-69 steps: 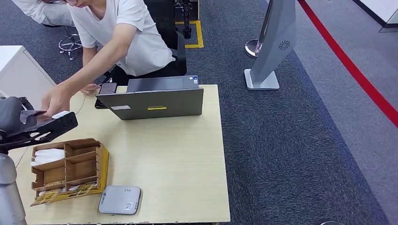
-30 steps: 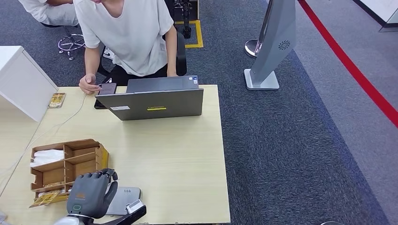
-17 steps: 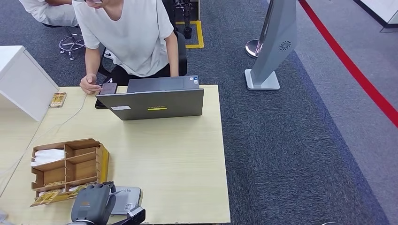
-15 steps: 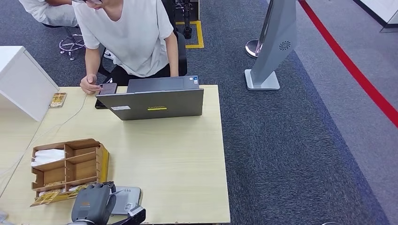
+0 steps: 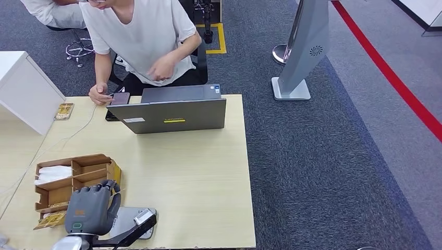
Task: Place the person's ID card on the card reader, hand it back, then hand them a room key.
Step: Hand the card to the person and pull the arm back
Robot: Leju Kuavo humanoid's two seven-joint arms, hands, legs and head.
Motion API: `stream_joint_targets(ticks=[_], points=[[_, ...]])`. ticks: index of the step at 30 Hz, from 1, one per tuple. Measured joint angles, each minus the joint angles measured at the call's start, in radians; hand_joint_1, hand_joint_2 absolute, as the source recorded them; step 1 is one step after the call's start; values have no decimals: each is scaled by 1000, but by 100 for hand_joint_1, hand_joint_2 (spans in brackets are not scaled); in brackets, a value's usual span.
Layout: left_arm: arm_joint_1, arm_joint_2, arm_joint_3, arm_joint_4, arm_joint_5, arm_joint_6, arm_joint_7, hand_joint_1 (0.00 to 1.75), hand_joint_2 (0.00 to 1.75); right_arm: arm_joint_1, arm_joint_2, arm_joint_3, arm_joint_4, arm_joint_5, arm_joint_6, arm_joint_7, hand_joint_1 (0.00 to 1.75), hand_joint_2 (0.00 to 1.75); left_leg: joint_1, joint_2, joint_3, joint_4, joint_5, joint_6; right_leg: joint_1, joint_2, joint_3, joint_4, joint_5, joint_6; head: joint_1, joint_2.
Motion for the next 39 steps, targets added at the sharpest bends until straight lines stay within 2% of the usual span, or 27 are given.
stream_joint_targets(ticks=[5,8,12,17,21,25,33,39], points=[[-122,18,-2,-107,-1,10,35,175,175,24,0,42,-21,-10,18,13,0,175,0,-1,0,0,1,0,0,-1,0,0,0,0,0,0],[-232,62,-8,-129,-1,5,95,175,175,29,0,55,-25,3,26,6,0,175,0,-1,0,0,2,-1,0,-1,0,0,1,-1,0,0],[-354,119,-6,-119,-1,-3,120,175,175,29,0,56,-24,16,33,-10,0,175,1,-1,0,0,3,-2,0,-1,0,1,2,-2,-1,0],[-453,171,9,-66,-1,-24,135,175,175,29,0,56,-23,12,32,-10,0,175,1,0,0,0,3,-2,0,0,0,1,2,-2,-1,0],[-488,185,17,-37,-1,-33,139,175,175,29,0,56,-23,10,29,-3,0,175,0,0,0,0,3,-2,0,0,0,1,2,-2,-1,0],[-496,185,17,-29,-1,-48,138,0,175,30,0,56,-23,7,29,10,0,175,0,0,0,0,3,-2,0,0,0,1,2,-2,-1,0],[-496,175,21,-28,-1,-51,114,0,175,31,0,56,-24,2,29,17,0,175,0,0,0,0,3,-2,0,0,0,1,2,-2,-1,0],[-458,87,51,-87,-1,-68,19,0,175,42,0,63,-36,-27,9,37,0,175,0,0,0,0,3,-2,0,0,-1,1,2,-2,-1,0]])
